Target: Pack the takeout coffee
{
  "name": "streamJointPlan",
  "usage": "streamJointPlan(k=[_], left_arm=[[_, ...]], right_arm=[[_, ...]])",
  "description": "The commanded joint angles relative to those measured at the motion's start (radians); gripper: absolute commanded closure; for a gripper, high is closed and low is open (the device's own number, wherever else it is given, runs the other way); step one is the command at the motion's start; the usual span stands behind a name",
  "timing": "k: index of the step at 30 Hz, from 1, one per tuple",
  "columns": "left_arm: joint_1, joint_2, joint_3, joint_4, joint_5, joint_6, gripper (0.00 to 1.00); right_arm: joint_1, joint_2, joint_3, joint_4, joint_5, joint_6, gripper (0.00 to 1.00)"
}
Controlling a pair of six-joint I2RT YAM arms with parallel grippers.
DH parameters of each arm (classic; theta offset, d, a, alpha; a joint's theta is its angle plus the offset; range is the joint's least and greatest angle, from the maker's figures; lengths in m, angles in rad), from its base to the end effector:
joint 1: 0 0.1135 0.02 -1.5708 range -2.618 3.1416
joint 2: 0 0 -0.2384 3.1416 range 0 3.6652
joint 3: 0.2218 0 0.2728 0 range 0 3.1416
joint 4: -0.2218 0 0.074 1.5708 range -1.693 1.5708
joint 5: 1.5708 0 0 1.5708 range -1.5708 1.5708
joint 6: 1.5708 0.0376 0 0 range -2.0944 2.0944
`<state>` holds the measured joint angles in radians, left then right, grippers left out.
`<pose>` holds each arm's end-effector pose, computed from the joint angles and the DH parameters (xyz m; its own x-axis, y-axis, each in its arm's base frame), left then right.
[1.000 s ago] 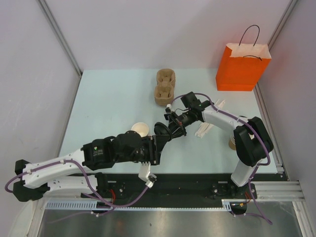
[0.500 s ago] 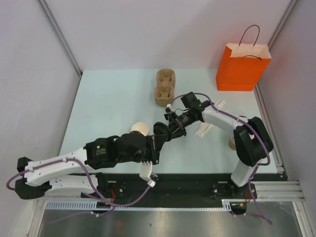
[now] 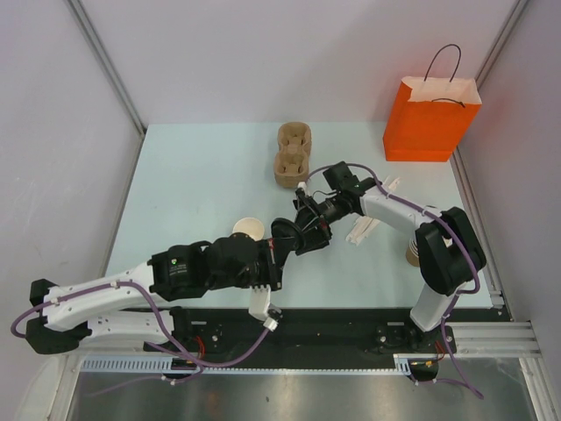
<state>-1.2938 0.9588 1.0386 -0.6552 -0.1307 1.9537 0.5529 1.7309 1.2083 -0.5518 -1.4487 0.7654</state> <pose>0.0695 -0.2265 0.3291 0.9125 0.1535 0.3792 -0.2071 -0.6261 0.7517 0.2833 0.2187 0.1989 -0.8626 -0.4332 0.2612 0.1822 0.2157 0.9593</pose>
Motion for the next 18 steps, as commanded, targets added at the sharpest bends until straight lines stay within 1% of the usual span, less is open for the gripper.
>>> streamJointPlan(k=[1,2,3,7,8,10,11,12,13,14,15,17,18], left_arm=[[-0.004,-0.012,0.040,0.003,-0.026,-0.084,1.00],[-0.004,-0.009,0.046,-0.007,-0.035,-0.129,1.00],[-0.004,-0.006,0.052,-0.015,-0.044,-0.151,1.00],[0.027,-0.003,0.095,-0.063,-0.032,-0.294,1.00],[0.043,0.004,0.107,-0.085,-0.021,-0.368,1.00],[0.122,0.017,0.155,-0.112,0.024,-0.453,1.00],[0.154,0.038,0.176,-0.142,0.046,-0.542,1.00],[0.216,0.049,0.199,-0.158,0.061,-0.586,1.00],[0.249,0.061,0.246,-0.191,0.103,-0.674,1.00],[0.286,0.084,0.271,-0.213,0.121,-0.708,1.00],[0.348,0.095,0.291,-0.228,0.121,-0.740,1.00],[0.407,0.122,0.349,-0.274,0.196,-0.835,1.00],[0.468,0.132,0.369,-0.291,0.221,-0.872,1.00]], right_arm=[[-0.033,-0.010,0.026,0.021,-0.007,0.002,0.24],[-0.039,-0.010,0.028,0.024,-0.006,0.002,0.05],[-0.053,-0.010,0.030,0.024,-0.006,0.000,0.00],[-0.108,-0.002,0.057,0.044,0.007,0.005,0.00],[-0.120,-0.002,0.082,0.047,0.011,0.008,0.00],[-0.151,0.002,0.112,0.049,0.019,0.005,0.00],[-0.160,0.004,0.143,0.049,0.031,0.005,0.00],[-0.168,0.007,0.164,0.049,0.034,0.000,0.00],[-0.177,0.012,0.187,0.047,0.042,-0.005,0.00],[-0.195,0.021,0.216,0.046,0.056,-0.009,0.00],[-0.205,0.031,0.303,0.043,0.060,-0.018,0.00],[-0.237,0.056,0.416,0.006,0.079,-0.041,0.00],[-0.249,0.085,0.527,-0.022,0.091,-0.095,0.00]])
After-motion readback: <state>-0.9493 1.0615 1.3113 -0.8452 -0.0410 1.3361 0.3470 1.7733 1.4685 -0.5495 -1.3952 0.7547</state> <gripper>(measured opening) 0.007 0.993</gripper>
